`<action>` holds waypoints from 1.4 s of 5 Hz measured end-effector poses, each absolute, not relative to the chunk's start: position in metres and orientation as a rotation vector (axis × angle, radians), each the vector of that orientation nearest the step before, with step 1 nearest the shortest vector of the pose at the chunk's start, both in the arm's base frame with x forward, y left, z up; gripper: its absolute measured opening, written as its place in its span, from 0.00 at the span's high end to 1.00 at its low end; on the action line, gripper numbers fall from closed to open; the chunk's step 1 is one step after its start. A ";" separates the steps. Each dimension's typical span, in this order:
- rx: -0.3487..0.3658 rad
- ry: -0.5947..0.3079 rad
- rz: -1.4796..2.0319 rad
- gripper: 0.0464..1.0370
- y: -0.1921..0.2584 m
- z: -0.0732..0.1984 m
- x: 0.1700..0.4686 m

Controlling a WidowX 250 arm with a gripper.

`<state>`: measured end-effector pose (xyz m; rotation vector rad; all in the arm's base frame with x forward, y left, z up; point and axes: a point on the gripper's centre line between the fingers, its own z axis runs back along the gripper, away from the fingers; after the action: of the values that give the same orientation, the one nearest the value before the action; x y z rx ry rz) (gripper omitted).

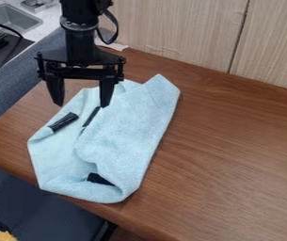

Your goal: Fold the cloth from the bottom to the top

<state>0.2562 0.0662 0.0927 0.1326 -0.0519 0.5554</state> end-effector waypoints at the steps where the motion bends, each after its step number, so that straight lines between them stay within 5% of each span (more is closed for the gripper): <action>1: 0.136 -0.024 0.551 0.04 0.066 0.086 0.254; 4: 0.158 0.025 0.632 0.04 0.141 0.058 0.230; 7: 0.133 0.056 0.557 0.04 0.154 0.005 0.236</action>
<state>0.2362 0.1538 0.0045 0.1332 0.0563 0.5567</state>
